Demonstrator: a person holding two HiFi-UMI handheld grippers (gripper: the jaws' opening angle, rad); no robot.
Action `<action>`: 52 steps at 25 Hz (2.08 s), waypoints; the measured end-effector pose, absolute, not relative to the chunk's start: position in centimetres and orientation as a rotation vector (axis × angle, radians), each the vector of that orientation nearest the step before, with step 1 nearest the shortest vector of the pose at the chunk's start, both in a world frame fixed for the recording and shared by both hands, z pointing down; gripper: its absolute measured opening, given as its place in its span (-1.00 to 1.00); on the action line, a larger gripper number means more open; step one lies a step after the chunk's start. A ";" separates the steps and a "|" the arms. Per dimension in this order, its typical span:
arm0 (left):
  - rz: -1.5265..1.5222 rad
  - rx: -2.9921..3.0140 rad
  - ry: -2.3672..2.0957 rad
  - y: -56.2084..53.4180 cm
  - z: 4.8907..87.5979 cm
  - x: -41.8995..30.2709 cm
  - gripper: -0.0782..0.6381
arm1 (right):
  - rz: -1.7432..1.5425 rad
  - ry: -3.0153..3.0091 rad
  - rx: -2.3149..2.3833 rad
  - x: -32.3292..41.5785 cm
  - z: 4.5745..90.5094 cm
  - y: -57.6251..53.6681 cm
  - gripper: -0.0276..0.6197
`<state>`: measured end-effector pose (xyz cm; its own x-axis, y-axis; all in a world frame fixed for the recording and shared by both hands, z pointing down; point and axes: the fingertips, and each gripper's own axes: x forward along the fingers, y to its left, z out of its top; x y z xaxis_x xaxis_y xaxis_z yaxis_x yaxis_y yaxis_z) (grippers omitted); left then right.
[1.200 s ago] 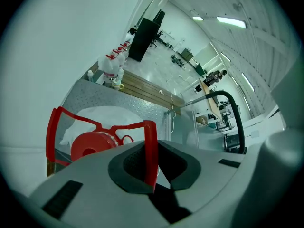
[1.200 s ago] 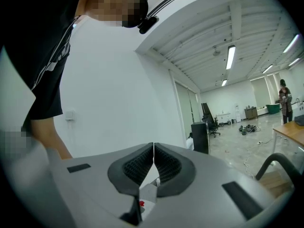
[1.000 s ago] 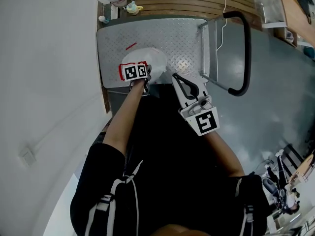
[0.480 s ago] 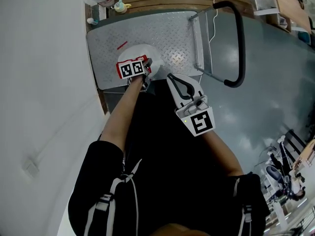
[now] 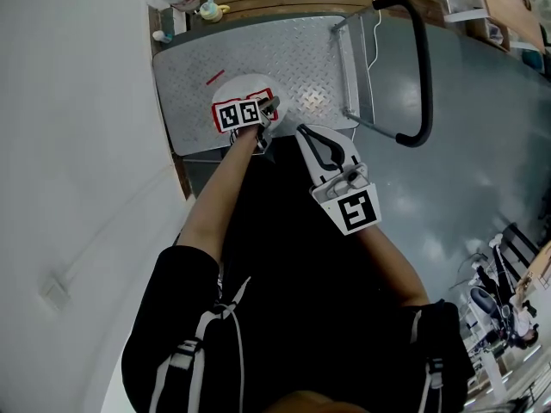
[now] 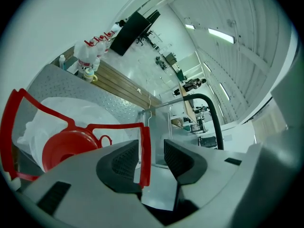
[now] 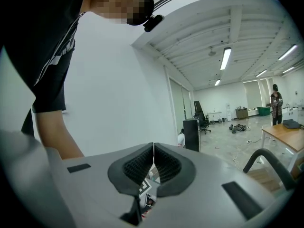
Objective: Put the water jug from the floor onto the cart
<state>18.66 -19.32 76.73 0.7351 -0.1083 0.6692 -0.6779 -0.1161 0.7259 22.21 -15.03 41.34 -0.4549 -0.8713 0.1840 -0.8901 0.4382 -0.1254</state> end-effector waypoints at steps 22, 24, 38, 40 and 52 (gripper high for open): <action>0.237 2.229 -0.860 -17.6 55.5 11.5 -0.68 | 0.323 -2.618 1.606 16.8 39.4 -14.4 -0.86; 0.223 2.315 -0.917 -17.0 52.8 10.4 -0.70 | 0.310 -2.619 1.614 15.5 39.0 -13.8 -0.86; 0.077 2.645 -1.049 -10.9 40.5 4.0 -0.70 | 0.191 -2.525 1.693 9.3 35.8 -8.2 -0.86; 0.073 2.710 -1.082 -10.1 39.7 3.2 -0.70 | 0.182 -2.519 1.700 8.5 35.7 -7.4 -0.85; -0.052 2.767 -1.191 -7.3 37.0 -0.2 -0.70 | 0.096 -2.456 1.791 6.6 34.8 -3.8 -0.86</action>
<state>-0.21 -7.35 36.96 0.6882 -0.7253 0.0191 -0.7209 -0.6806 0.1311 6.61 -3.78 34.79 -0.3032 -0.9456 0.1181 -0.9519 0.3062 0.0080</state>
